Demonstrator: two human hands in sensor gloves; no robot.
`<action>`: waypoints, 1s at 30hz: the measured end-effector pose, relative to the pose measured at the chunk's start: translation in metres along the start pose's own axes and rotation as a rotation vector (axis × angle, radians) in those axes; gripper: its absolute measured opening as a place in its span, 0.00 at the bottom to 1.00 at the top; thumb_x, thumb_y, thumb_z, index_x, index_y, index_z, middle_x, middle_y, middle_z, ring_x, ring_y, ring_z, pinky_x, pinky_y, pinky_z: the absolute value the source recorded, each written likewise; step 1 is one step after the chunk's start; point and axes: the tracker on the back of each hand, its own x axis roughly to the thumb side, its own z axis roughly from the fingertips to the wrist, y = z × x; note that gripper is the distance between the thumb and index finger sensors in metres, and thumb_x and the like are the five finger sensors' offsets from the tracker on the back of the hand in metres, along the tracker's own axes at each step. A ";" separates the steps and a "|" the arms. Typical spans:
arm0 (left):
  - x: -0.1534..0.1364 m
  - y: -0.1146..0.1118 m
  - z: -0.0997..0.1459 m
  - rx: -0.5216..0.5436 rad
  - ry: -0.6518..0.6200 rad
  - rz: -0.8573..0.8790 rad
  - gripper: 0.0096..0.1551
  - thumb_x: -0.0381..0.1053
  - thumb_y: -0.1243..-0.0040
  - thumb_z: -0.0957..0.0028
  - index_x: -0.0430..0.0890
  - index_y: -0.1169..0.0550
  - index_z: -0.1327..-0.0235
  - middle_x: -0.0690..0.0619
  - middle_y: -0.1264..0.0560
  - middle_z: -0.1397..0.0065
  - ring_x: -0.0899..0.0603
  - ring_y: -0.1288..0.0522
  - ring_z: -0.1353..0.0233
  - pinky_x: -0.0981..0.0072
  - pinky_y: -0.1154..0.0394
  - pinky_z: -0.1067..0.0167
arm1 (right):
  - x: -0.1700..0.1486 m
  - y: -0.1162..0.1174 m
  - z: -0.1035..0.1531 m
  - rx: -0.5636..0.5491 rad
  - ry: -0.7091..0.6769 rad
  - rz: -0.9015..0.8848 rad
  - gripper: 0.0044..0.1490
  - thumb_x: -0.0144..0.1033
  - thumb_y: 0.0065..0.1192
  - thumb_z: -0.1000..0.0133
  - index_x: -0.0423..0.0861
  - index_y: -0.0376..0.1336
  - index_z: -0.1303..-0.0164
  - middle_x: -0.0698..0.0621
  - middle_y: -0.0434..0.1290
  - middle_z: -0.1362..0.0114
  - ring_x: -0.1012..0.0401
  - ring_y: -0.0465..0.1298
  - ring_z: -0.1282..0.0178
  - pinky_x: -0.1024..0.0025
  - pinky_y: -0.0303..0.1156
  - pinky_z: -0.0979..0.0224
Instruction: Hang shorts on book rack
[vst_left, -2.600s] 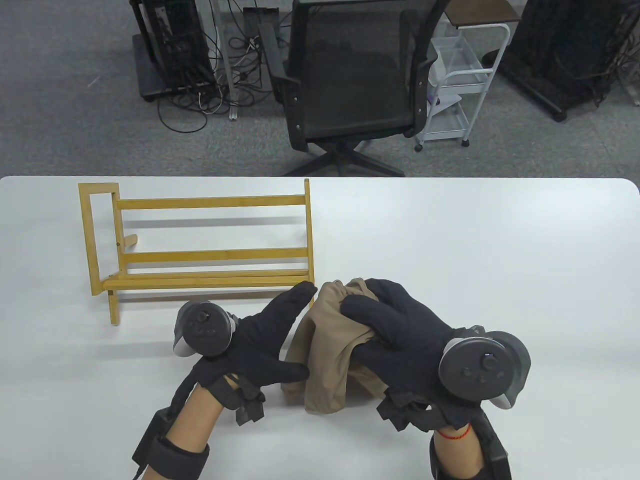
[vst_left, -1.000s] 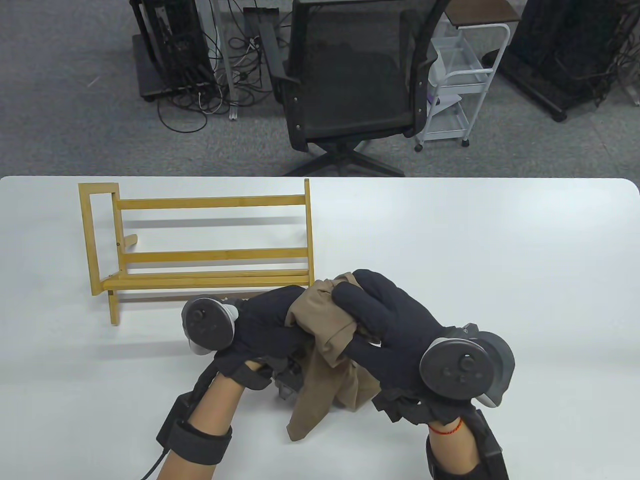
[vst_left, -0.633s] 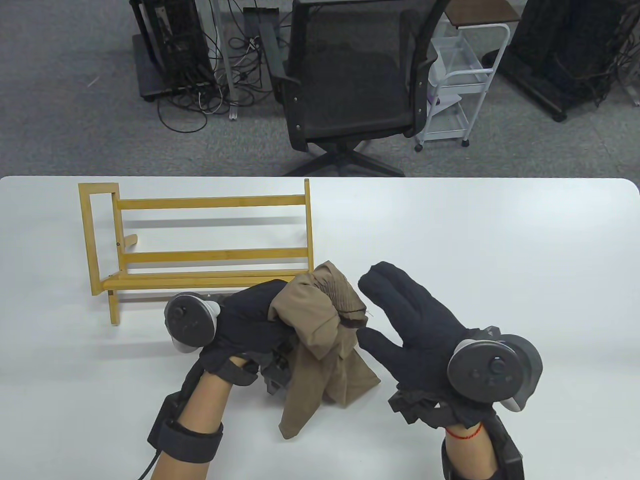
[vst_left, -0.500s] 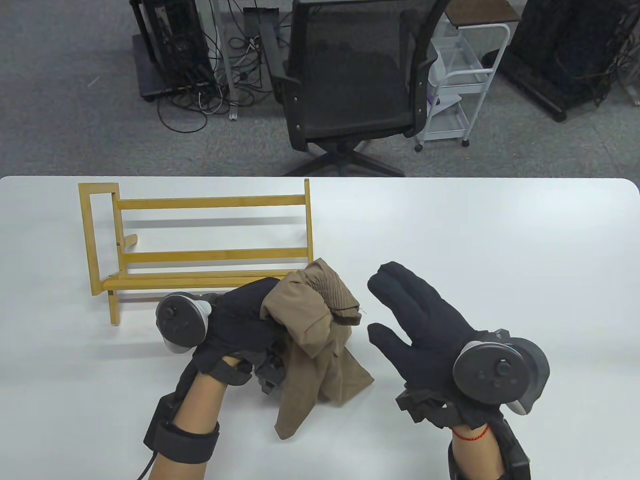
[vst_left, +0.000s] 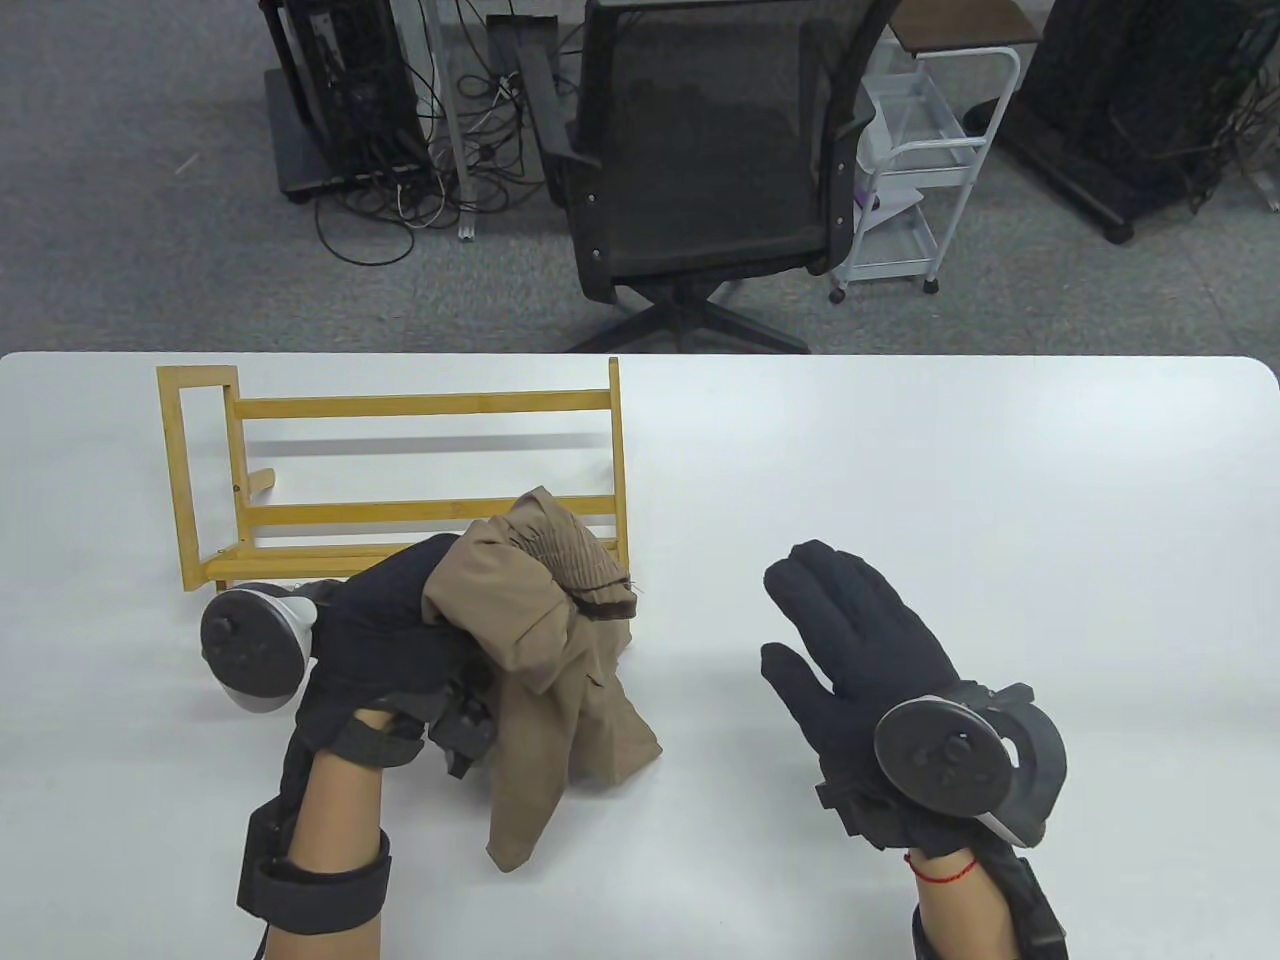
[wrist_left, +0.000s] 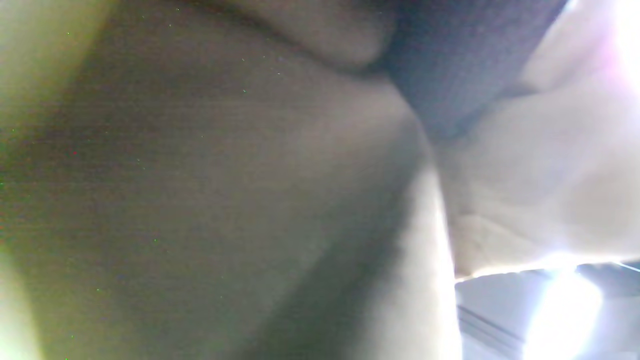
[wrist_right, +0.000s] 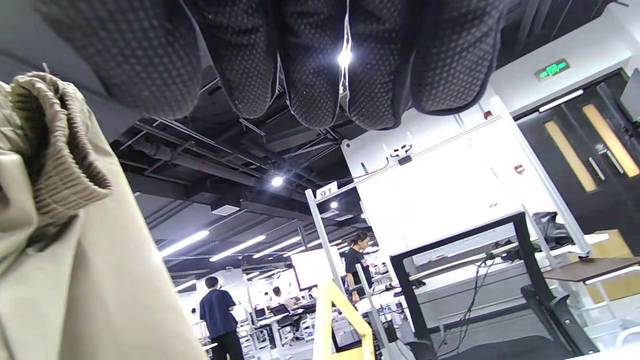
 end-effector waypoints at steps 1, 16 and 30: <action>0.000 0.003 0.001 0.005 0.002 -0.011 0.22 0.54 0.25 0.52 0.49 0.16 0.46 0.53 0.13 0.49 0.42 0.14 0.49 0.43 0.23 0.45 | -0.001 0.001 0.001 -0.003 0.003 0.011 0.38 0.59 0.62 0.48 0.61 0.61 0.26 0.54 0.65 0.16 0.48 0.69 0.18 0.49 0.69 0.22; 0.005 0.018 0.005 0.024 0.015 -0.052 0.23 0.54 0.25 0.52 0.48 0.17 0.46 0.52 0.13 0.49 0.42 0.14 0.49 0.43 0.24 0.45 | -0.033 0.025 0.016 -0.055 0.071 0.190 0.37 0.59 0.62 0.49 0.62 0.62 0.27 0.55 0.65 0.16 0.49 0.68 0.18 0.49 0.68 0.21; 0.000 0.036 0.010 0.078 0.053 -0.143 0.23 0.54 0.26 0.51 0.49 0.17 0.45 0.52 0.13 0.48 0.41 0.14 0.48 0.42 0.24 0.45 | -0.055 0.042 0.027 -0.048 0.102 0.285 0.37 0.59 0.62 0.49 0.62 0.62 0.28 0.55 0.65 0.16 0.50 0.68 0.18 0.49 0.67 0.21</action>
